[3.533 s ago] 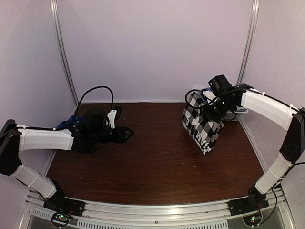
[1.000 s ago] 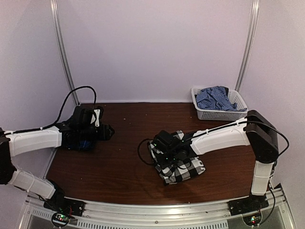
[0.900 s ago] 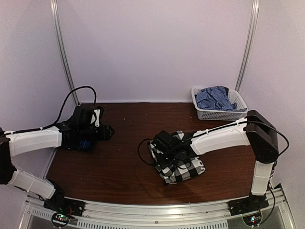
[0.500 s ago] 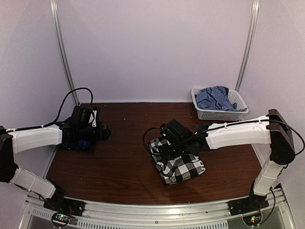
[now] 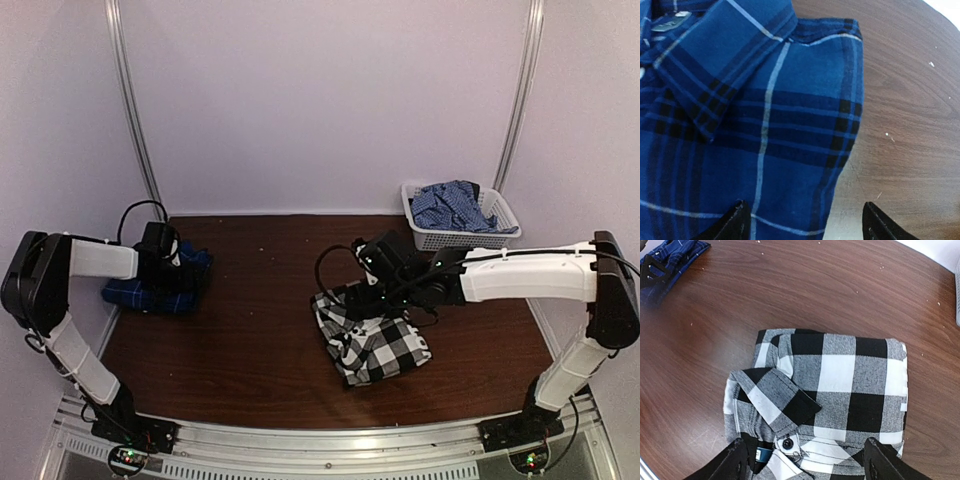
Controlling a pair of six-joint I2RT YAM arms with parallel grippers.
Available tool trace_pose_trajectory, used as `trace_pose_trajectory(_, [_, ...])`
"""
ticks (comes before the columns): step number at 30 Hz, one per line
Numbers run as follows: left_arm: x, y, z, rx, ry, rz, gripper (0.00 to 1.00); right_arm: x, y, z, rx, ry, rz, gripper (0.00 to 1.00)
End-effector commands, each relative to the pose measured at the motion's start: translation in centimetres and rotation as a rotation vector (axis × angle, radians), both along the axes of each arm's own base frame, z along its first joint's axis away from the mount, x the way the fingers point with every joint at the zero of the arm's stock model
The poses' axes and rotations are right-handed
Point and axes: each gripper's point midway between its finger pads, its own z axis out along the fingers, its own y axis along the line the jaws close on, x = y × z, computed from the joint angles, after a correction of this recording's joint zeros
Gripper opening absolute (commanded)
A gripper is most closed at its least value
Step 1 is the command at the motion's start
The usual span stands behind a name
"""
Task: Fold and stack the long sleeve shirts
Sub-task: Move the square-folded shirt to the center of the board, then rotate the square-folded shirt at the corner of the board.
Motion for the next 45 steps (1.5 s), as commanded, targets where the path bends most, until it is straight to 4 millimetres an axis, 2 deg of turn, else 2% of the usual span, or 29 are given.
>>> trace_pose_trajectory(1, [1.9,-2.8,-0.8,-0.136,-0.014,-0.081,0.78,-0.1,-1.1,-0.3,0.016,-0.002,-0.009,0.81])
trace_pose_trajectory(8, [0.5,-7.6,-3.4,-0.316,0.008,-0.182,0.77,0.1,-3.1,-1.1,0.039,0.012,-0.05,0.81])
trace_pose_trajectory(16, [-1.3,-16.4,-4.3,-0.422,0.042,-0.307,0.77,1.3,-7.0,-1.1,0.045,0.047,-0.132,0.81])
trace_pose_trajectory(19, [-1.2,-19.5,-3.6,-0.438,0.038,-0.362,0.77,1.0,-8.5,-2.0,0.057,0.085,-0.164,0.82])
trace_pose_trajectory(21, [-0.5,-21.5,-2.4,-0.459,0.015,-0.403,0.77,0.5,-9.4,-3.0,0.068,0.115,-0.184,0.82])
trace_pose_trajectory(25, [-0.2,-23.9,-0.2,-0.492,-0.015,-0.469,0.77,-1.5,-10.2,-6.1,0.112,0.203,-0.192,0.82])
trace_pose_trajectory(30, [0.0,-24.5,4.0,-0.52,-0.11,-0.521,0.78,-4.6,-9.5,-9.0,0.208,0.309,-0.156,0.81])
trace_pose_trajectory(32, [0.1,-24.4,5.8,-0.517,-0.158,-0.532,0.79,-5.7,-9.1,-9.2,0.235,0.315,-0.138,0.81])
trace_pose_trajectory(36, [-0.2,-23.5,8.1,-0.492,-0.23,-0.524,0.8,-8.3,-7.4,-8.5,0.311,0.318,-0.091,0.81])
trace_pose_trajectory(37, [-0.3,-23.1,8.8,-0.485,-0.251,-0.518,0.8,-8.9,-6.8,-8.0,0.336,0.317,-0.078,0.81])
trace_pose_trajectory(41, [-1.1,-21.8,9.7,-0.44,-0.271,-0.496,0.81,-12.1,-3.9,-7.0,0.402,0.333,-0.003,0.8])
trace_pose_trajectory(45, [-2.5,-20.4,10.4,-0.41,-0.28,-0.48,0.81,-14.9,0.5,-7.1,0.41,0.359,0.123,0.8])
